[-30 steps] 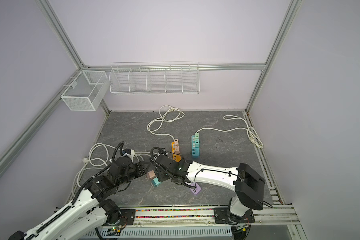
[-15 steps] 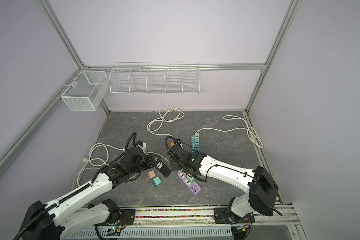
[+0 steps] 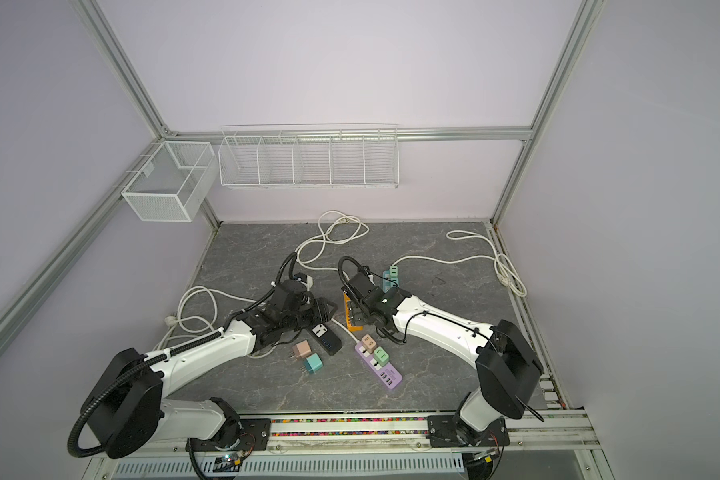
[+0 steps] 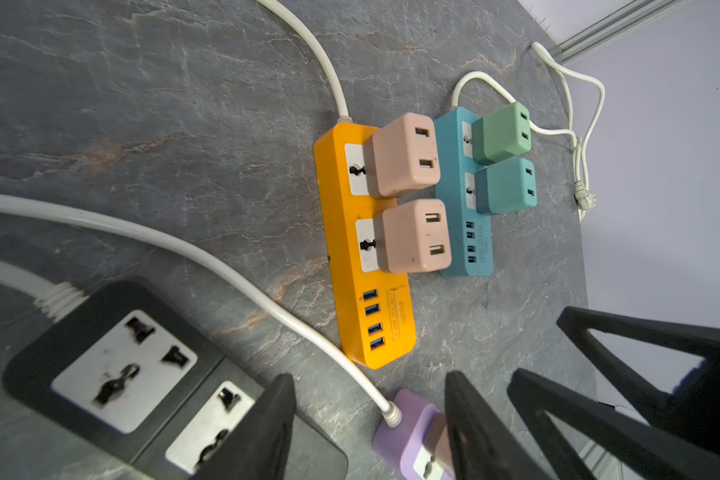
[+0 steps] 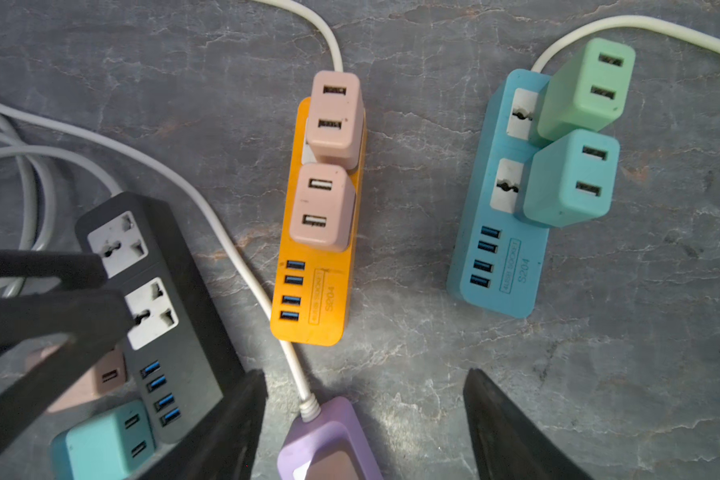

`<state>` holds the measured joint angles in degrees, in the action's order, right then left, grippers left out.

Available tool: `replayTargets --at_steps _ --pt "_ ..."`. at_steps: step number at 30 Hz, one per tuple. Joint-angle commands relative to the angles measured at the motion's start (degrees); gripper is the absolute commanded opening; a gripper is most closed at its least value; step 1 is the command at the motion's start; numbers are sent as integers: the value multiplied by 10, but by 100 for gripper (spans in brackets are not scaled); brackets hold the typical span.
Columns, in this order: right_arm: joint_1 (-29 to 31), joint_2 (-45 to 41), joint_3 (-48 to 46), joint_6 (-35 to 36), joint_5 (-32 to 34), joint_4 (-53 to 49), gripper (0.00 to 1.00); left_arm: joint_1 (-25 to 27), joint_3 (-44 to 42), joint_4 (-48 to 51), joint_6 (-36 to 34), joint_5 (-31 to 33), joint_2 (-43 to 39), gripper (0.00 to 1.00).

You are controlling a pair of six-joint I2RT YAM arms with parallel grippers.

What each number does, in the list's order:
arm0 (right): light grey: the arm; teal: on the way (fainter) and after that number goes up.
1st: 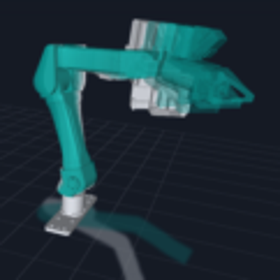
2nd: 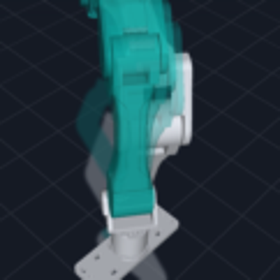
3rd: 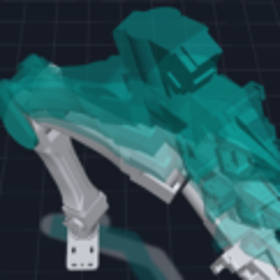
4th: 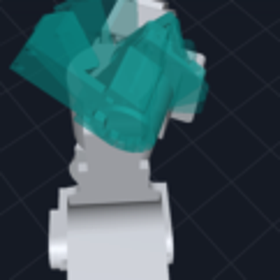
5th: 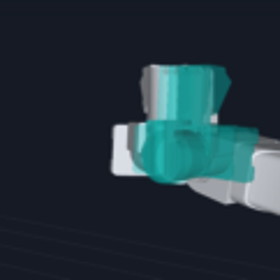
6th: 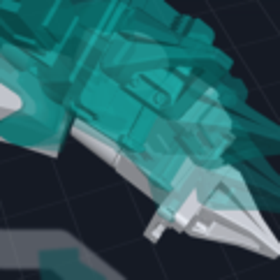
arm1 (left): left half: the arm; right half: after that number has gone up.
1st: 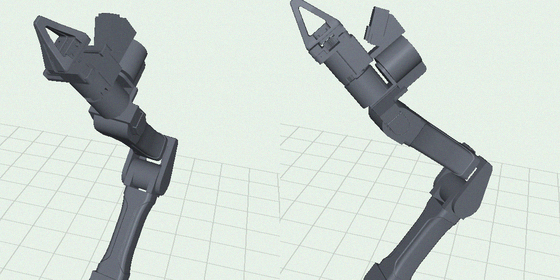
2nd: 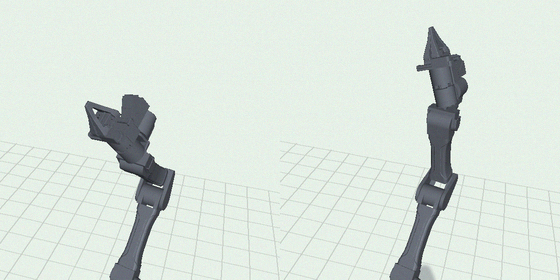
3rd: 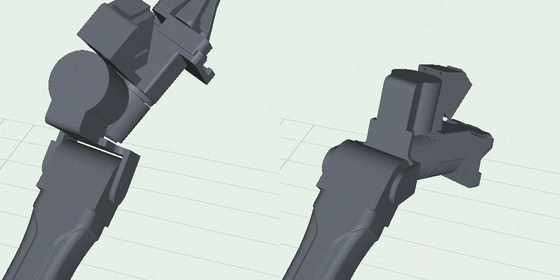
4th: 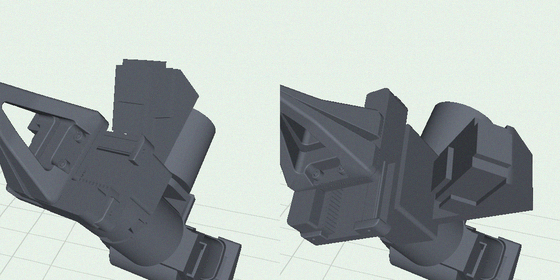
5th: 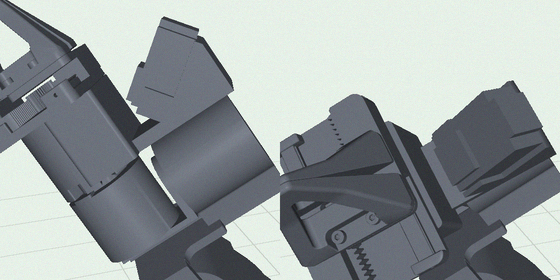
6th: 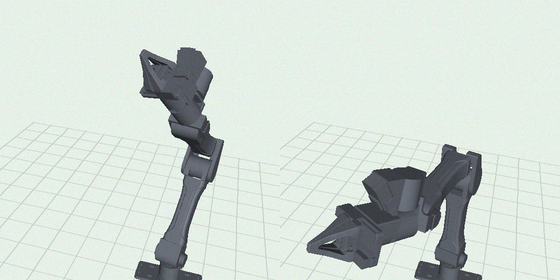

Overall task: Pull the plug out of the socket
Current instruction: 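Grip the orange strip's nearer pink adapter with the right gripper while the left approaches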

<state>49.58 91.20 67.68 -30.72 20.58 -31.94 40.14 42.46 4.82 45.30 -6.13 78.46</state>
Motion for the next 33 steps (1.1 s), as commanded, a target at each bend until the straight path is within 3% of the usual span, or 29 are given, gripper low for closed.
replayTargets --at_steps 1,21,33 --pt "-12 24 28 17 -14 17 77 -1 21 -34 1 0 21 59" --pt "-45 194 156 38 -58 21 62 -59 38 -69 15 -41 87 56" --pt "-48 219 150 44 -59 31 47 -59 29 -90 22 -59 97 56"
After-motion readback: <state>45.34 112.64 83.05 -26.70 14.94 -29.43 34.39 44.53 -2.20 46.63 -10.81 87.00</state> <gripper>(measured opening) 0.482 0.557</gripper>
